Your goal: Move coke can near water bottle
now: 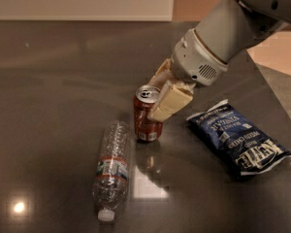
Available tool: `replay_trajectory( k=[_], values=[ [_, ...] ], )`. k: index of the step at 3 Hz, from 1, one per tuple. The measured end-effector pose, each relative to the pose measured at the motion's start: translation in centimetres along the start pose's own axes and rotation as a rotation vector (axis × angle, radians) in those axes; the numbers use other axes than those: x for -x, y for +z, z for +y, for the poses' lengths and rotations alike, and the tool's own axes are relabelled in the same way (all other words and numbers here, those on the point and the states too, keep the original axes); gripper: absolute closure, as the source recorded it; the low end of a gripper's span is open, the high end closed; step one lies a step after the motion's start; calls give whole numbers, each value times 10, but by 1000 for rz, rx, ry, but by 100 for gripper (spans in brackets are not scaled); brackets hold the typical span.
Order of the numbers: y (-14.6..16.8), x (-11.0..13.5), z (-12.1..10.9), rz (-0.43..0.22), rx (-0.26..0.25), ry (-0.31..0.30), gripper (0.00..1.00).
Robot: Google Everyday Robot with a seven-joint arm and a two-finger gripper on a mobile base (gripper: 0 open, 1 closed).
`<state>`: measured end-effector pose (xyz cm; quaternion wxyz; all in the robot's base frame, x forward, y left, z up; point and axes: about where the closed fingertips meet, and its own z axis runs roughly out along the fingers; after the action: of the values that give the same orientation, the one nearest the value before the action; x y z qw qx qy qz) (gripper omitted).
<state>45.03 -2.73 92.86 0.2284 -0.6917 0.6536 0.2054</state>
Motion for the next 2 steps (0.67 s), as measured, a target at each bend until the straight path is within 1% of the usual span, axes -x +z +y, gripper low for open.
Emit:
replay_trajectory(
  k=[2],
  values=[
    [15,-2,13,-7,45,-1,35]
  ],
)
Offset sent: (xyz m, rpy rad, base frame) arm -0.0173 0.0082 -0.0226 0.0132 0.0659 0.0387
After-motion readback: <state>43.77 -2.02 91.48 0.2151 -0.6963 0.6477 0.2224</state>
